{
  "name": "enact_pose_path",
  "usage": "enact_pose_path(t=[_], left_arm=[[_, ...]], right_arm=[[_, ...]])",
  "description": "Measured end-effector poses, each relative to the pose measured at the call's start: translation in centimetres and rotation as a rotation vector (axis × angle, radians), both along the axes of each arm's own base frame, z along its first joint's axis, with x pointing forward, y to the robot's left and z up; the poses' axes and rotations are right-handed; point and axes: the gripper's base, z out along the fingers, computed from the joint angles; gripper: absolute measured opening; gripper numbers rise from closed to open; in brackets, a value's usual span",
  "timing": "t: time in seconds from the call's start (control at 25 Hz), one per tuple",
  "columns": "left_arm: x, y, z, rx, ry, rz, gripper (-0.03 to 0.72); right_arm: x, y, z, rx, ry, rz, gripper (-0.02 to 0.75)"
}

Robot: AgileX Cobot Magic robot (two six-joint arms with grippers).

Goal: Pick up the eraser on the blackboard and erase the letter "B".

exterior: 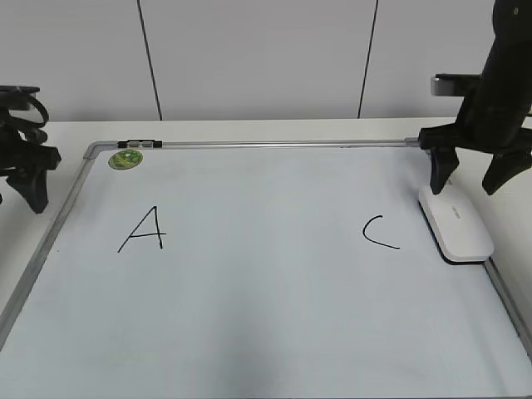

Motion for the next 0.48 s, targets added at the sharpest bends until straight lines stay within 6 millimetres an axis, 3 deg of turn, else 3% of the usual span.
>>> enact_pose_path(t=[0.16, 0.24, 0.48], left_arm=[[-1.4, -0.1, 4.2, -0.007, -0.123, -0.003, 0.497], [-2.9, 0.0, 5.2, -0.009, -0.159, -0.003, 0.497], [-9.2, 0.4, 5.7, -0.002, -0.201, -0.010, 0.497]], right_arm=[[-1.9, 1.0, 3.6, -0.011, -0.073, 0.033, 0.575], [-3.7, 2.0, 4.9, -0.033, -0.090, 0.067, 0.575], [-10.0, 4.1, 6.0, -0.042, -0.159, 0.150, 0.575]])
